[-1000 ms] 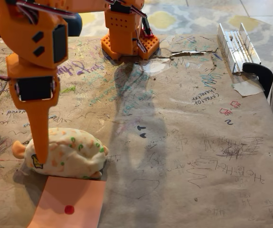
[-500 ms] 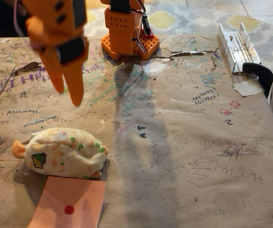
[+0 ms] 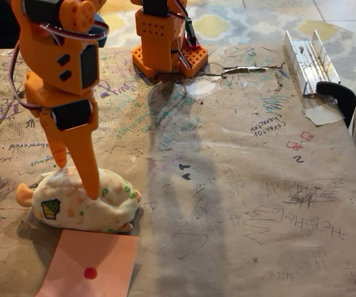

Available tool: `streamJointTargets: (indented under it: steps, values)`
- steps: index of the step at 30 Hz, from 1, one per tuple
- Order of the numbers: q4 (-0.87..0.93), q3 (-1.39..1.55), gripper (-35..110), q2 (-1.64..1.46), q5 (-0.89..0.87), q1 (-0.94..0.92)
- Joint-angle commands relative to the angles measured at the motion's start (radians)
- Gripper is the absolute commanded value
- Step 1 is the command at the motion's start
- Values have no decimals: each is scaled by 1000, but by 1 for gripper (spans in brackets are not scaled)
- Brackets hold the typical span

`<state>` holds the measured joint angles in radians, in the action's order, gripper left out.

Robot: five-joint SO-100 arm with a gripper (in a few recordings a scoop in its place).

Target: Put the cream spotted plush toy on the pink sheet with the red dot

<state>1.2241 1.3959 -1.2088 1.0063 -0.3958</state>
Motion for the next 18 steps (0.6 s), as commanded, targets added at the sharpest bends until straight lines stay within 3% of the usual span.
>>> streamJointTargets:
  steps: [1, 18]
  values:
    - [-23, 12, 36, -69, 34, -9]
    - [-74, 54, 29, -3, 63, -66]
